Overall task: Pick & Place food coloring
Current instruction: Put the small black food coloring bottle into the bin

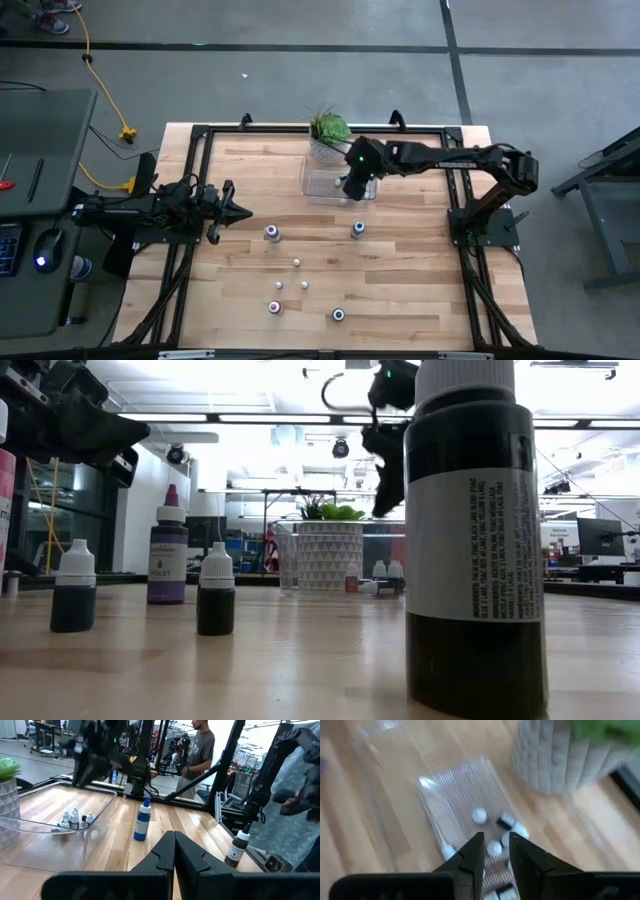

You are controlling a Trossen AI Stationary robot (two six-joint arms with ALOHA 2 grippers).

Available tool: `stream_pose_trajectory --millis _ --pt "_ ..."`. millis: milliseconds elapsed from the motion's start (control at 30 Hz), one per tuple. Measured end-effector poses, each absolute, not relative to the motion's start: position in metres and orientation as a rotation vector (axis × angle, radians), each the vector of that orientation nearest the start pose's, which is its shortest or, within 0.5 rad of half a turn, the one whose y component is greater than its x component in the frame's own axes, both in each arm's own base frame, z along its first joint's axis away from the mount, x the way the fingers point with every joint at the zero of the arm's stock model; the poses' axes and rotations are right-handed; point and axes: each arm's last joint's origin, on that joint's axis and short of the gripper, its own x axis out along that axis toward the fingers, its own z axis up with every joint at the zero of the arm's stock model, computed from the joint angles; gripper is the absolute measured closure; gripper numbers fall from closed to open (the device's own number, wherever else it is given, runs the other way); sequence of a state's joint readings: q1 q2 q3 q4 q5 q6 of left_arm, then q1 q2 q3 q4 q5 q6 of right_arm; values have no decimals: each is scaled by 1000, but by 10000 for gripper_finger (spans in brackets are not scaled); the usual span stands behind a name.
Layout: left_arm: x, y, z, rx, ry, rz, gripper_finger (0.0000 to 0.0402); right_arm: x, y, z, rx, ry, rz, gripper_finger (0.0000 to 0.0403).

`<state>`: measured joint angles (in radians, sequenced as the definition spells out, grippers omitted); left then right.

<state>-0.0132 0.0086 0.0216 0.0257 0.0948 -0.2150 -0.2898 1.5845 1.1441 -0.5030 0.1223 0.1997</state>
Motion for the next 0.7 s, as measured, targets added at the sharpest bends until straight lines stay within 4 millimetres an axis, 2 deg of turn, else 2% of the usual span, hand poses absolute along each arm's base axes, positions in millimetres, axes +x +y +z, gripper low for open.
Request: stream_pose_trajectory --millis 167,300,500,700 --pt "97 -4 173 -213 -27 -112 401 325 -89 279 166 864 -333 322" --pt "97 -4 173 -213 -27 -112 401 338 -75 299 57 849 -180 320" --pt "97 -4 173 -213 -26 -112 401 360 -41 300 -103 826 107 276" --pt "97 -4 173 -213 -27 -112 401 383 4 279 -225 805 311 219"
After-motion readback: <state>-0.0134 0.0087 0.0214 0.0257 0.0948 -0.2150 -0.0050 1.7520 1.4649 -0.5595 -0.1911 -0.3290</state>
